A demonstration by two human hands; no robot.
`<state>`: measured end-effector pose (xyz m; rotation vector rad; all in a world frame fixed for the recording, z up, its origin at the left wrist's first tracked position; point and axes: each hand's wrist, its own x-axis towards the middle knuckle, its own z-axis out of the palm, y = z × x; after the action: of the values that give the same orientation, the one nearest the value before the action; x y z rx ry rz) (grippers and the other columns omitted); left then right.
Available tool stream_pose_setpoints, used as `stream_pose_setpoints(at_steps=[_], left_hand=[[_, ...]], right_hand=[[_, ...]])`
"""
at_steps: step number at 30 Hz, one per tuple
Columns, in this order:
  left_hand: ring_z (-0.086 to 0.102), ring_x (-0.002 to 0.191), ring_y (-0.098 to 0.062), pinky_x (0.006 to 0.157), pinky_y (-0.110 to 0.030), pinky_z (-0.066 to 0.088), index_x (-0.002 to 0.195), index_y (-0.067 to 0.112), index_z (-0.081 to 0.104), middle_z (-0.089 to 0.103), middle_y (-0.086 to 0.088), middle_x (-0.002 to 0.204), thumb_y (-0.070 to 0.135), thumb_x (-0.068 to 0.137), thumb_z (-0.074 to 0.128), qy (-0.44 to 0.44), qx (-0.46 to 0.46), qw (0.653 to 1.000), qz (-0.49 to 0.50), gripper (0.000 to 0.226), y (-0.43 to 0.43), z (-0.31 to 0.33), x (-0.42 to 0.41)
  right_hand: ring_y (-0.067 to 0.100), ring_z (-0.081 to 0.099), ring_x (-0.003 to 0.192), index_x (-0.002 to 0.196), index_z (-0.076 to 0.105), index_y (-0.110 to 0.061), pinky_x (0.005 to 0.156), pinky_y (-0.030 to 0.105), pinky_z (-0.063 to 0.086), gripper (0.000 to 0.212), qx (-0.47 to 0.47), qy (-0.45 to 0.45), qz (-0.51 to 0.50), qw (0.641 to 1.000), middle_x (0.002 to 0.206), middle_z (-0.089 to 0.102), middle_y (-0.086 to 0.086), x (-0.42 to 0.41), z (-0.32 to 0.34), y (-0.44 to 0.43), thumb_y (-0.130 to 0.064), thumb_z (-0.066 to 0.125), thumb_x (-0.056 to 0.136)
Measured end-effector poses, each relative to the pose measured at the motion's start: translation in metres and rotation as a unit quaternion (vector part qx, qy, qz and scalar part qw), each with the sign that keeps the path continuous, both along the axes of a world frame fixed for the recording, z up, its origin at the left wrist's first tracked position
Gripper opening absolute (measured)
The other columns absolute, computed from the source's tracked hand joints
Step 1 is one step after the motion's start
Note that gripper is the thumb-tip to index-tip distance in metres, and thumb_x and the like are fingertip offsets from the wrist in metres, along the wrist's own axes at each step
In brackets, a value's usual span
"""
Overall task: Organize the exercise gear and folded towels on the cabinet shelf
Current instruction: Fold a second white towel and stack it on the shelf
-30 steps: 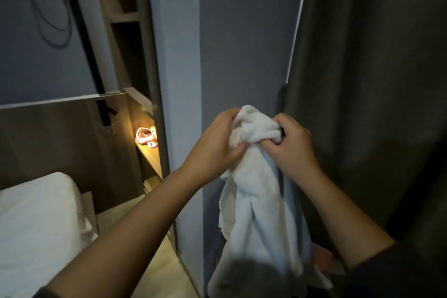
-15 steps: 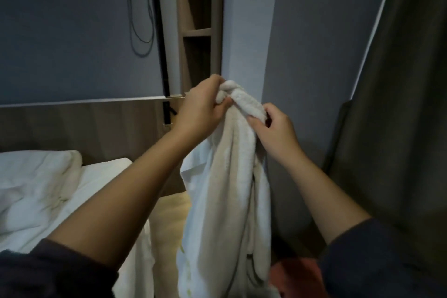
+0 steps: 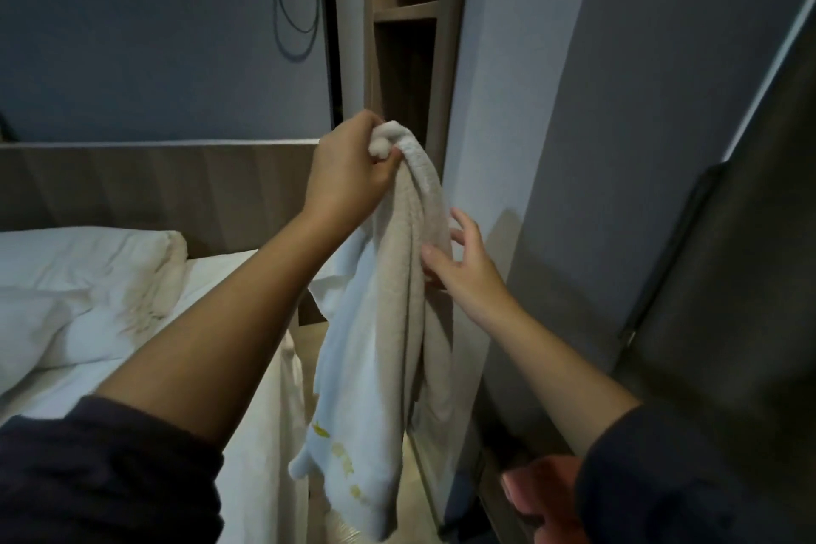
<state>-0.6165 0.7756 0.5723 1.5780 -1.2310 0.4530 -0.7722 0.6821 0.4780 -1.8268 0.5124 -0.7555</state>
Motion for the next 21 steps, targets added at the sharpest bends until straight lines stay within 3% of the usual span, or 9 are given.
stream_pose_setpoints(at_steps=[2,4,6,8,12,15,21], left_hand=[[0.057,0.081,-0.011,0.062,-0.014,0.038,0.1,0.013,0.064,0.064,0.002,0.09,0.028,0.087,0.068,-0.001,0.013,0.999,0.033,0.021,-0.005,-0.007,0.021],[0.055,0.074,-0.008,0.06,-0.01,0.035,0.097,0.012,0.065,0.063,0.004,0.084,0.028,0.085,0.07,-0.003,0.022,0.998,0.05,0.02,-0.013,-0.014,0.041],[0.051,0.067,-0.001,0.06,-0.003,0.036,0.093,0.015,0.065,0.058,0.009,0.08,0.028,0.085,0.069,0.0,0.03,0.998,0.057,0.016,-0.022,-0.022,0.063],[0.052,0.066,-0.002,0.059,-0.006,0.036,0.088,0.02,0.06,0.055,0.011,0.076,0.028,0.085,0.066,0.018,0.05,0.996,0.065,0.011,-0.032,-0.028,0.09],[0.052,0.068,-0.003,0.057,-0.011,0.032,0.088,0.021,0.057,0.056,0.01,0.076,0.033,0.087,0.062,0.05,0.11,0.992,0.045,0.013,-0.055,-0.036,0.144],[0.054,0.068,-0.005,0.054,-0.017,0.034,0.086,0.023,0.057,0.056,0.011,0.074,0.038,0.089,0.058,0.089,0.151,0.984,0.028,0.015,-0.07,-0.043,0.175],[0.057,0.079,-0.008,0.065,-0.026,0.046,0.103,0.025,0.055,0.058,0.01,0.089,0.073,0.087,0.044,0.121,0.227,0.966,0.002,0.052,-0.105,-0.067,0.22]], right_hand=[[0.01,0.053,0.122,0.143,0.023,-0.047,0.096,0.034,0.05,0.084,-0.034,0.037,0.036,0.998,0.134,0.043,-0.024,0.023,-0.004,0.01,-0.059,0.072,0.076],[0.011,0.053,0.118,0.143,0.033,-0.028,0.092,0.026,0.046,0.08,-0.1,0.101,-0.006,0.99,0.134,0.05,-0.01,0.05,-0.013,0.011,-0.05,0.074,0.078],[0.014,0.058,0.1,0.118,0.052,-0.018,0.071,0.016,0.041,0.042,-0.114,0.112,-0.068,0.985,0.109,0.06,-0.006,0.076,-0.019,0.003,-0.036,0.072,0.085],[0.017,0.055,0.085,0.096,0.055,-0.016,0.058,0.016,0.036,0.016,-0.118,0.113,-0.097,0.982,0.087,0.058,-0.007,0.1,-0.022,-0.011,-0.027,0.066,0.09],[0.026,0.059,0.096,0.108,0.06,-0.006,0.077,0.033,0.043,0.017,-0.086,0.094,-0.108,0.986,0.102,0.065,0.009,0.139,-0.022,-0.043,-0.015,0.056,0.095],[0.022,0.058,0.104,0.119,0.055,-0.01,0.089,0.039,0.047,0.022,-0.04,0.077,-0.112,0.99,0.11,0.062,0.005,0.162,-0.019,-0.064,-0.018,0.049,0.1],[0.015,0.064,0.091,0.104,0.052,-0.021,0.072,0.03,0.053,0.011,0.052,0.019,-0.105,0.993,0.097,0.062,-0.001,0.202,-0.02,-0.103,-0.031,0.051,0.1]])
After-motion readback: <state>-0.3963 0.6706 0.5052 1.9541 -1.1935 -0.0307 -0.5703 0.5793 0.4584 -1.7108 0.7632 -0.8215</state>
